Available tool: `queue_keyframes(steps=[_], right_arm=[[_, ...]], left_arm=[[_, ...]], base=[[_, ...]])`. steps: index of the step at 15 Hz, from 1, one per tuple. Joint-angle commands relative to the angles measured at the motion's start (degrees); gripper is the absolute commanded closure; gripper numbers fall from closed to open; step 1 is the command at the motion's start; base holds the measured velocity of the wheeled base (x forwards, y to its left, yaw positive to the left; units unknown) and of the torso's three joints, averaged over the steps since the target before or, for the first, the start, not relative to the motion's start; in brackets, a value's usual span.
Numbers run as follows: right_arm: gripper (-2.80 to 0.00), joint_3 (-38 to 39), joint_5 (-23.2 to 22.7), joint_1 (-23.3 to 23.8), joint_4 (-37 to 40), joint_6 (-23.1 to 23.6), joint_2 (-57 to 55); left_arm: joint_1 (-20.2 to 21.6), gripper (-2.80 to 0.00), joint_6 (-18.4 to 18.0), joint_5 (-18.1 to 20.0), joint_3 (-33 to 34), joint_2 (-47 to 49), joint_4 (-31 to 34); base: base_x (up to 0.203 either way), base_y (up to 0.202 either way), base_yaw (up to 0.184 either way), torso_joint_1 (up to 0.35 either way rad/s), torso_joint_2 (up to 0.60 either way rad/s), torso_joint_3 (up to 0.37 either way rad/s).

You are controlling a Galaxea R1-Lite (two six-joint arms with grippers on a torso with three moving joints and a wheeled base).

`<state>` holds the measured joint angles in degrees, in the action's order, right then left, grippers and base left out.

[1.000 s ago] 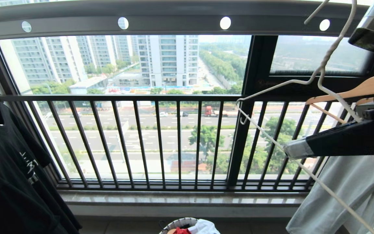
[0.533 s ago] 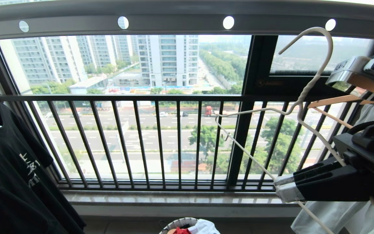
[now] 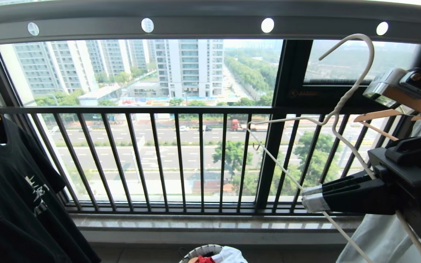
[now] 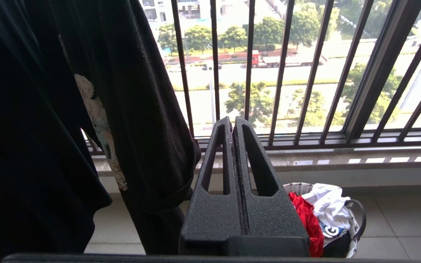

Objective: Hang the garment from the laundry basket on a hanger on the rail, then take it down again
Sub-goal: Pick up the clothes rack on the clothesline

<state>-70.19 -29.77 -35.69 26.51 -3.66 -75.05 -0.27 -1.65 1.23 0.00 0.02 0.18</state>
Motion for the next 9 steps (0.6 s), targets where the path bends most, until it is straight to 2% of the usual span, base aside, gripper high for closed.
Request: queue_keyframes(steps=[1, 6, 9], right_arm=[[0.00, 0.1, -0.1, 0.0, 0.2, 0.0, -0.1], [0.00, 0.5, -0.1, 0.0, 0.2, 0.1, -0.2], [0.00, 0.5, -0.1, 0.0, 0.2, 0.1, -0.1]], left_arm=[[0.0, 0.00, 0.0, 0.0, 0.1, 0.0, 0.0], [0.0, 0.00, 0.0, 0.0, 0.0, 0.0, 0.0], [0.0, 0.00, 0.0, 0.0, 0.0, 0.0, 0.0]], base=[[0.000, 0.000, 0.000, 0.000, 0.00, 0.000], [0.000, 0.000, 0.000, 0.000, 0.00, 0.000], [0.000, 0.000, 0.000, -0.111, 0.24, 0.128]])
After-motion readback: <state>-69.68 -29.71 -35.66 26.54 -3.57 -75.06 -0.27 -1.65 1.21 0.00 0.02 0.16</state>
